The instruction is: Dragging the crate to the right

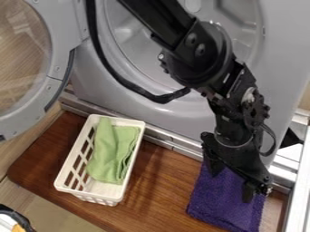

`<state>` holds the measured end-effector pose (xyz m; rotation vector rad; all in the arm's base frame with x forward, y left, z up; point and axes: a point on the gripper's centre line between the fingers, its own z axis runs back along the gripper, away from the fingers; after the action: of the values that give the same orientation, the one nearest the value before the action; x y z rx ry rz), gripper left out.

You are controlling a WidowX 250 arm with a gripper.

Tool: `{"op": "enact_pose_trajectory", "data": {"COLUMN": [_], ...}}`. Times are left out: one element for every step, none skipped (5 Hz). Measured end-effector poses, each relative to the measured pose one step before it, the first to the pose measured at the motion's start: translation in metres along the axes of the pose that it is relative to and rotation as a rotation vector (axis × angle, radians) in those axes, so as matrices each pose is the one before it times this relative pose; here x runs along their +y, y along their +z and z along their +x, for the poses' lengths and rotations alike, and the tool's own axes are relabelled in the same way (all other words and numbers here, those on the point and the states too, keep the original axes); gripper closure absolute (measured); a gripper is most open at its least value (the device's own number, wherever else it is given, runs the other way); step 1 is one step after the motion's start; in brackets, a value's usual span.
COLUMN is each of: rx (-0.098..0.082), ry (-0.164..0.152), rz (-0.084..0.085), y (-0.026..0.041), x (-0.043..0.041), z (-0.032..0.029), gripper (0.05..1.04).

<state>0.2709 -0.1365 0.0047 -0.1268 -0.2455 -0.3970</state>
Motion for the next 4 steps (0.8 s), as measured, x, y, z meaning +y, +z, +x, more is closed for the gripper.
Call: {"op": "enact_pose_trajectory", "data": {"rx": [0.0259, 0.0495, -0.001, -0.0126], "ry": [0.0045, 0.0608, 0.0502, 0.0403], "rz": [-0.0002, 0.0143, 0.0149, 0.033], "y": [-0.00584, -0.00067, 0.0116, 0.01071], "x": [0.00042, 0.02065, 0.02117, 0.01723], "z": [-0.00601, -0.02097, -0.01031, -0.00443], "gripper": [0.084, 0.084, 0.084, 0.084]}}
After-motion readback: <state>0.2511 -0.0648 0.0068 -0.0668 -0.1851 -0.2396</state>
